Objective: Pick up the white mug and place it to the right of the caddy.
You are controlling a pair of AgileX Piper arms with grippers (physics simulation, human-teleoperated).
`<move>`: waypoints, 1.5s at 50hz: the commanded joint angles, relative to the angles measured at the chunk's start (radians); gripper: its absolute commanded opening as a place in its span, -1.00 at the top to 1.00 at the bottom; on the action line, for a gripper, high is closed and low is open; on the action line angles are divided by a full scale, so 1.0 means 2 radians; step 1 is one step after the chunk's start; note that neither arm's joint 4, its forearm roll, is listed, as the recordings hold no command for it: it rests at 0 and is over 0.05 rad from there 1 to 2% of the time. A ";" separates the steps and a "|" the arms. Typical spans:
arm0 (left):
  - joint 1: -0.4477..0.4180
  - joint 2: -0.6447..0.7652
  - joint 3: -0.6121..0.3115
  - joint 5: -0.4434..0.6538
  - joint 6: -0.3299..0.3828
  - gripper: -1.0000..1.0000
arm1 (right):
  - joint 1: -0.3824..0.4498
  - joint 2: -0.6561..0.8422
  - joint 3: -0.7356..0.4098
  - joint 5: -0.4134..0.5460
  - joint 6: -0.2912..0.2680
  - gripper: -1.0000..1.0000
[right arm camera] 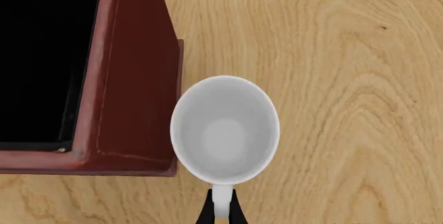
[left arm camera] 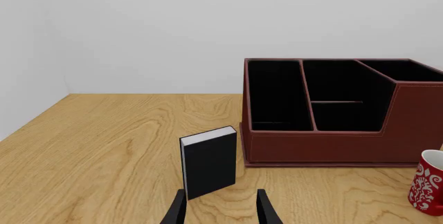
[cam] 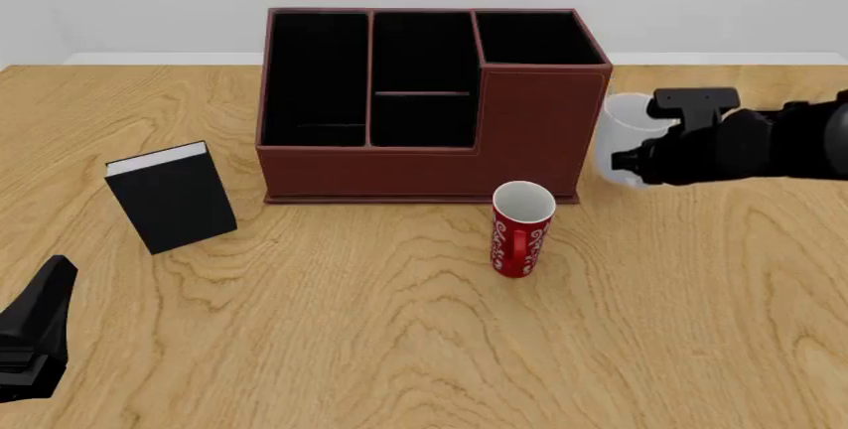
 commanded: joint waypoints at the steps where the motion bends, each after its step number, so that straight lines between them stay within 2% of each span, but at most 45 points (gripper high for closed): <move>1: 0.000 0.000 0.000 0.000 0.000 -1.00 | 0.001 0.008 0.006 -0.013 0.011 1.00; 43: 0.000 0.000 0.000 0.000 0.000 -1.00 | 0.003 0.062 0.019 -0.048 0.024 1.00; 52: 0.000 0.000 0.000 0.000 0.000 -1.00 | -0.005 0.069 0.020 -0.050 0.019 1.00; 53: 0.000 0.000 0.000 0.000 0.000 -1.00 | -0.005 0.070 0.020 -0.050 0.018 -1.00; 75: 0.000 0.000 0.000 0.000 0.000 -1.00 | -0.007 0.053 0.028 -0.048 0.017 -1.00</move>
